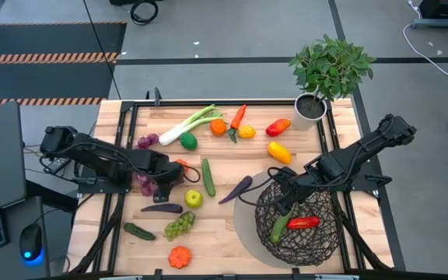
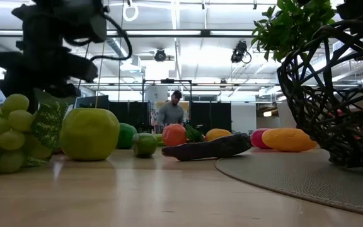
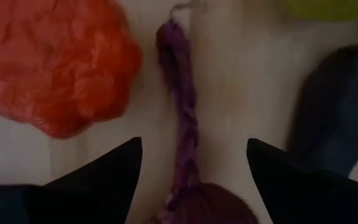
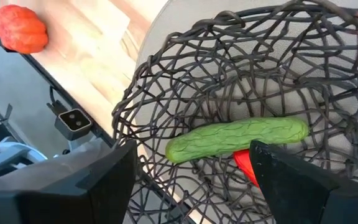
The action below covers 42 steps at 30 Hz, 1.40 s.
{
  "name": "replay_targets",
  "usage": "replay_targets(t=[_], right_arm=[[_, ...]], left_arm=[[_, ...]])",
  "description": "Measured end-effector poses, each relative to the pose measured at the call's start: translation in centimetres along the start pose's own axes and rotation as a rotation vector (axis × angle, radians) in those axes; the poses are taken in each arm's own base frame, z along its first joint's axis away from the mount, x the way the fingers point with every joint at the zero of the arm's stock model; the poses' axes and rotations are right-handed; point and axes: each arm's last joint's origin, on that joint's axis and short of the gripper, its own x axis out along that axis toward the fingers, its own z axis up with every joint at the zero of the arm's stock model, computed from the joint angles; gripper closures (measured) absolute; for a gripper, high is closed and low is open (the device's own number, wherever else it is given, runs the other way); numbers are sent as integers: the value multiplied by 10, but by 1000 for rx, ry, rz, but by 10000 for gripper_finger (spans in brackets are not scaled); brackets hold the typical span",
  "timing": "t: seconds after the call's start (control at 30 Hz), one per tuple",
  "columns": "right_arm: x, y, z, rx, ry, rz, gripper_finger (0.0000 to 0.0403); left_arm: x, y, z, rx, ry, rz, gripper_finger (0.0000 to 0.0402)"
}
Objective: Build produce basket
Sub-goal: Put the purple garlic into the black basket
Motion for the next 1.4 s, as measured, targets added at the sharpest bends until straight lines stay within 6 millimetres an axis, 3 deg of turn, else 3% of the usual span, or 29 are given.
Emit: replay_targets(t=[0.2, 0.43, 0.57, 0.77, 0.93, 1.17, 1.4], right_arm=[[0, 0, 0, 0, 2, -2, 90], [0, 0, 0, -3, 2, -3, 90], [0, 0, 0, -3, -2, -2, 90], [0, 0, 0, -17, -3, -1, 90], [0, 0, 0, -39, -4, -2, 90], [0, 0, 1, -86, -9, -6, 90], [0, -1, 2, -121, -42, -14, 90]], left_arm=[[23, 8, -5, -50, 79, -29, 104], [31, 12, -3, -60, 108, -23, 130], [33, 15, -2, -86, 101, -23, 182], [33, 21, 1, -145, 78, -26, 301], [31, 22, 2, -231, 89, -129, 379], [10, 18, 15, -287, 138, -203, 371], [-40, 16, 42, -265, 118, -204, 357]])
